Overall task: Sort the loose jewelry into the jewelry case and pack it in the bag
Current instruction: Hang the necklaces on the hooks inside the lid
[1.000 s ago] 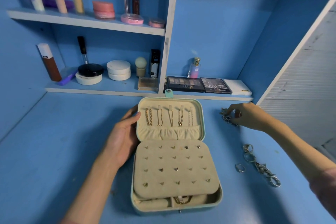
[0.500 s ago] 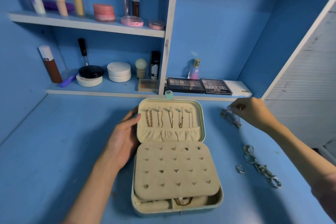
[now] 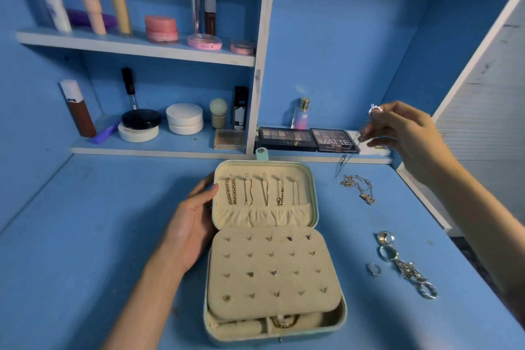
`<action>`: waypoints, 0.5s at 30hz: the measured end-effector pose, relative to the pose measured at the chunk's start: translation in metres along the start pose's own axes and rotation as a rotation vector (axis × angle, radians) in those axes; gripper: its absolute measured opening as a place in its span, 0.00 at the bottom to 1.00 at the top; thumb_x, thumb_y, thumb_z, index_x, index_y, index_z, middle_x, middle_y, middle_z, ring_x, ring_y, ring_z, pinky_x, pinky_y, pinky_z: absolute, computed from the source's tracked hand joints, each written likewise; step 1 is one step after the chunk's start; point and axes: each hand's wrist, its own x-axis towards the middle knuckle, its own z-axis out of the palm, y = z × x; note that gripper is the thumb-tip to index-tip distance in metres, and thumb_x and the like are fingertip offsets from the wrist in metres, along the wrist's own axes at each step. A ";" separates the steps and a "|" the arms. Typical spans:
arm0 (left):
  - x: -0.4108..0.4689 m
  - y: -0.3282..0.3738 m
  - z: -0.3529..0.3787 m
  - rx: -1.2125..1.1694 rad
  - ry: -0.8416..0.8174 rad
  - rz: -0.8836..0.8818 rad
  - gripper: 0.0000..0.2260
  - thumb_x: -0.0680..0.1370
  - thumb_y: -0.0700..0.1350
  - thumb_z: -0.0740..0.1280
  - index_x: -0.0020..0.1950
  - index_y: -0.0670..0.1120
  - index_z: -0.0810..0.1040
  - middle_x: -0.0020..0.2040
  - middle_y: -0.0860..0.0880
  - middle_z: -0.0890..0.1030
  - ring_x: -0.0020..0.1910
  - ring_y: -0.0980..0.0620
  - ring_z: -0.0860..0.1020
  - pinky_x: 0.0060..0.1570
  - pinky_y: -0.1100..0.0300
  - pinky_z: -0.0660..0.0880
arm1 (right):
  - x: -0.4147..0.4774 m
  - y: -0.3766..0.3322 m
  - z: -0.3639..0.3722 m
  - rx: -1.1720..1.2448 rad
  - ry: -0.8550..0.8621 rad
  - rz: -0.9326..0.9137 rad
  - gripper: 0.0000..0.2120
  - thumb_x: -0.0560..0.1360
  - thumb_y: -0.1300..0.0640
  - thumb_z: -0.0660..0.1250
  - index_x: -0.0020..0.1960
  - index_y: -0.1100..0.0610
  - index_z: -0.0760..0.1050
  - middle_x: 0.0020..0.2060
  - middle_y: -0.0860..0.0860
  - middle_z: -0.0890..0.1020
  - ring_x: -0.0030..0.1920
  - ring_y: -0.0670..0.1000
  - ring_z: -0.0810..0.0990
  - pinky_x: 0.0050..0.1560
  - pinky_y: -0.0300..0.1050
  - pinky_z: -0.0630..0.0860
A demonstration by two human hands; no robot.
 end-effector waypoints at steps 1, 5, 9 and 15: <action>0.000 0.000 0.000 0.002 0.004 -0.003 0.17 0.75 0.41 0.61 0.63 0.47 0.76 0.56 0.45 0.83 0.50 0.50 0.82 0.45 0.54 0.75 | 0.000 -0.004 0.002 0.019 -0.014 -0.005 0.07 0.77 0.62 0.63 0.40 0.57 0.71 0.28 0.53 0.80 0.33 0.53 0.79 0.36 0.40 0.75; 0.000 0.000 0.000 -0.003 -0.004 0.000 0.18 0.73 0.42 0.62 0.63 0.48 0.76 0.56 0.45 0.83 0.50 0.50 0.83 0.47 0.53 0.75 | -0.004 -0.018 0.013 0.085 -0.080 -0.032 0.08 0.78 0.62 0.61 0.41 0.57 0.70 0.29 0.54 0.80 0.33 0.54 0.80 0.37 0.41 0.77; 0.000 -0.001 -0.001 0.008 -0.016 0.004 0.21 0.72 0.43 0.63 0.65 0.47 0.75 0.56 0.45 0.83 0.50 0.50 0.82 0.47 0.54 0.75 | -0.008 -0.033 0.024 0.184 -0.133 -0.004 0.08 0.78 0.63 0.57 0.41 0.57 0.68 0.29 0.56 0.81 0.34 0.58 0.81 0.39 0.44 0.79; 0.002 -0.002 -0.002 0.004 -0.017 0.002 0.17 0.76 0.41 0.61 0.64 0.47 0.75 0.56 0.45 0.83 0.49 0.51 0.82 0.47 0.55 0.75 | -0.013 -0.046 0.039 -0.014 -0.192 -0.019 0.06 0.76 0.61 0.63 0.40 0.58 0.73 0.24 0.53 0.71 0.26 0.53 0.64 0.25 0.39 0.62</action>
